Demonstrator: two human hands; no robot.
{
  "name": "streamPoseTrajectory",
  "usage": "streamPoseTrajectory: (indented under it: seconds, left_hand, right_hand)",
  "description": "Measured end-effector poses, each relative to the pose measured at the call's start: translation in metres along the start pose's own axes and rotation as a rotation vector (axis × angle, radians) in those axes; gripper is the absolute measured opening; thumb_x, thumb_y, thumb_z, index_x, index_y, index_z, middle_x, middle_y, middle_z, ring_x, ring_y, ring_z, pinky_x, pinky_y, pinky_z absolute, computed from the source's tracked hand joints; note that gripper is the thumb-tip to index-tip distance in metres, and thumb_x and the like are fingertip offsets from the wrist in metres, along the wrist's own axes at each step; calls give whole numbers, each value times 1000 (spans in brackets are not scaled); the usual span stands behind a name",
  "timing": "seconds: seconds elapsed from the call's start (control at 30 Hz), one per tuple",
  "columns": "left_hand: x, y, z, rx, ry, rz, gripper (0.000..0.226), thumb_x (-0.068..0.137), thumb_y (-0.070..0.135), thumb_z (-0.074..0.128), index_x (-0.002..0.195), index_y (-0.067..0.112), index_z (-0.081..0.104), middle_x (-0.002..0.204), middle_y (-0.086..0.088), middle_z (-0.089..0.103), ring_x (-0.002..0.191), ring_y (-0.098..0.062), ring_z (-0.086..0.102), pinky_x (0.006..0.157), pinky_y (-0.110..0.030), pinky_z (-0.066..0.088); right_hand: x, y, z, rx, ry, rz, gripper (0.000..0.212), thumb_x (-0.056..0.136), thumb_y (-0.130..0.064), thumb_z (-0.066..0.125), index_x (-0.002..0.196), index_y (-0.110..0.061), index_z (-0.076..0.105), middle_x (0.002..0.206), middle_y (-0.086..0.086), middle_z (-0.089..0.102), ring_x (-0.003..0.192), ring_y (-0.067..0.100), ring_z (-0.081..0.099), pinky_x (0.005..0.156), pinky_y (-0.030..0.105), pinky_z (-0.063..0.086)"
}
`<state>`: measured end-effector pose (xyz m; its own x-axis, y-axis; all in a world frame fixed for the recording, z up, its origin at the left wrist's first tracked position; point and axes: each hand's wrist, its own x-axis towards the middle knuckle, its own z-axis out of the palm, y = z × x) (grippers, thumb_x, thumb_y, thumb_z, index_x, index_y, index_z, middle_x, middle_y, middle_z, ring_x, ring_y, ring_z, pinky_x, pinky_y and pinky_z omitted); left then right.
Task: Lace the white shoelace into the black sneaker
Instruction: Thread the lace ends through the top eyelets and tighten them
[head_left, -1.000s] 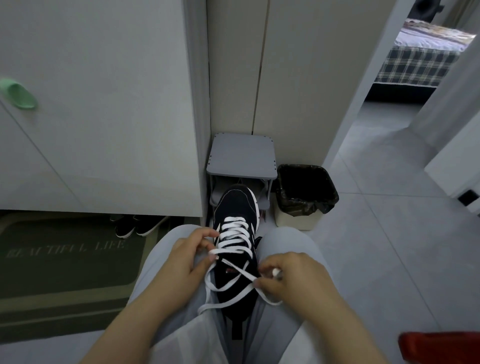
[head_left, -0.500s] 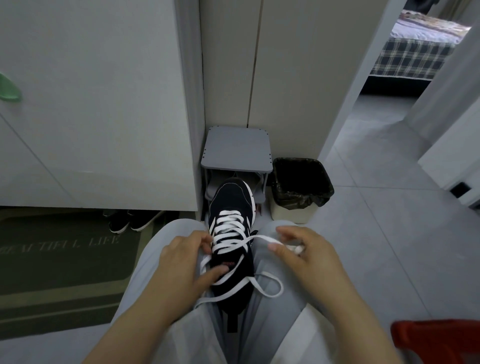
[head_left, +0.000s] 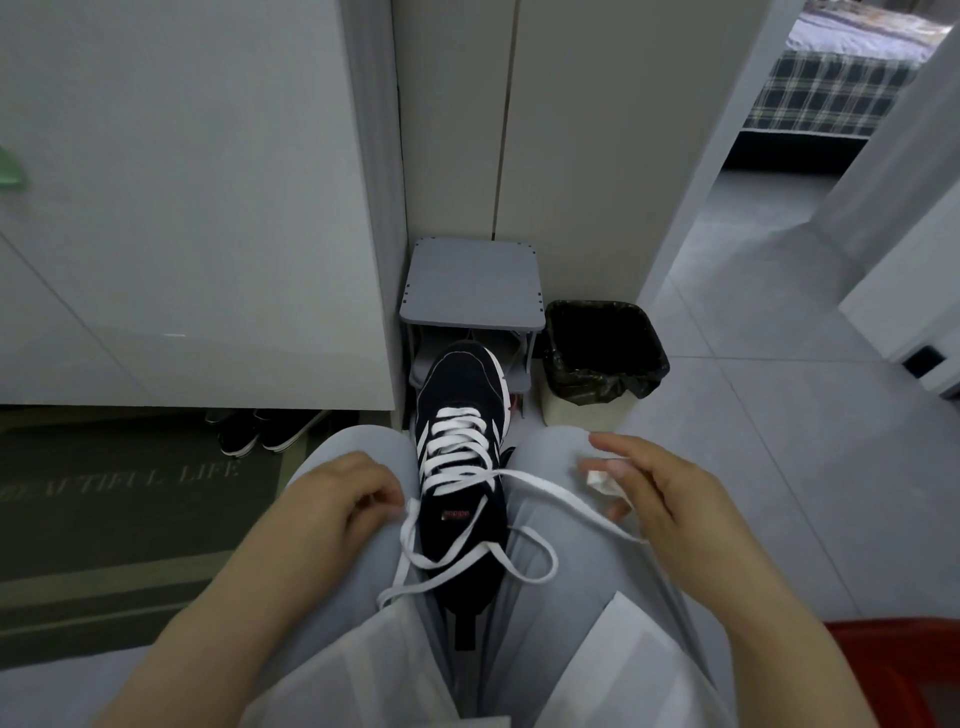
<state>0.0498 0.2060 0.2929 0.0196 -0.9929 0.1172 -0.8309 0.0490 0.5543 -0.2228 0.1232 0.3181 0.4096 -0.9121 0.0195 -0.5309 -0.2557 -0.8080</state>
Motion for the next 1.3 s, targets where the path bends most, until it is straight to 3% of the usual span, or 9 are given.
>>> streamPoseTrajectory:
  seconds: [0.1, 0.27, 0.37, 0.5, 0.63, 0.77, 0.93, 1.2, 1.3]
  left_hand:
    - [3, 7, -3, -10, 12, 74, 20, 77, 47, 47, 77, 32, 61, 81, 21, 57, 88, 9, 47, 74, 0, 32]
    - [3, 35, 22, -166, -92, 148, 26, 73, 54, 53, 95, 40, 56, 83, 24, 58, 90, 5, 49, 79, -7, 36]
    - [13, 50, 30, -232, -28, 130, 22, 74, 48, 61, 92, 35, 61, 92, 21, 59, 91, 3, 49, 76, -7, 36]
    - [15, 57, 32, -118, -100, 74, 33, 71, 48, 72, 96, 31, 59, 85, 23, 52, 90, -1, 46, 74, -12, 37]
    - [1, 59, 39, 179, -231, 49, 51, 68, 57, 68, 108, 32, 50, 101, 13, 48, 89, -4, 30, 72, -18, 27]
    - [-5, 48, 49, 163, -148, 88, 42, 71, 54, 67, 107, 35, 57, 89, 12, 54, 89, -9, 42, 70, -18, 30]
    - [-8, 35, 56, 206, -99, 186, 33, 62, 63, 49, 74, 37, 67, 57, 20, 55, 56, -3, 53, 54, -6, 21]
    - [-14, 45, 61, -17, 77, -5, 45, 63, 67, 54, 98, 39, 46, 84, 29, 41, 80, 4, 42, 67, -11, 34]
    - [-7, 48, 63, -17, 212, -7, 35, 79, 57, 43, 94, 30, 60, 78, 23, 50, 72, -3, 44, 63, -16, 33]
  right_hand:
    - [0, 2, 0, 30, 6, 12, 22, 95, -32, 40, 96, -45, 58, 92, -28, 67, 81, -1, 63, 76, 16, 47]
    - [3, 5, 3, -90, 51, -66, 30, 92, -47, 39, 80, -49, 67, 115, -31, 50, 119, -5, 38, 91, -4, 21]
    - [3, 3, 2, -17, 8, -57, 27, 85, -47, 38, 89, -52, 65, 120, -27, 47, 123, -6, 35, 96, 6, 26]
    - [0, 6, 3, -83, 44, -65, 26, 87, -55, 46, 80, -47, 69, 102, -25, 55, 114, 6, 42, 97, 18, 31]
    - [-1, -8, 15, 39, -19, -37, 18, 85, -28, 61, 76, -42, 68, 82, -27, 66, 90, -7, 57, 79, 5, 37]
    - [0, -11, 43, 61, -25, 14, 22, 83, -12, 67, 80, -33, 72, 81, -23, 69, 84, -6, 62, 76, 6, 44]
    - [7, -5, 58, -169, 43, -27, 11, 87, -15, 61, 86, -21, 71, 86, -8, 69, 82, 8, 61, 77, 25, 47]
    - [9, -11, 66, -269, 27, -75, 14, 90, -18, 53, 92, -21, 67, 93, -6, 65, 89, 12, 56, 77, 25, 42]
    - [8, -14, 69, -350, 1, -82, 16, 91, -22, 51, 96, -25, 67, 95, -7, 63, 93, 11, 53, 76, 24, 41]
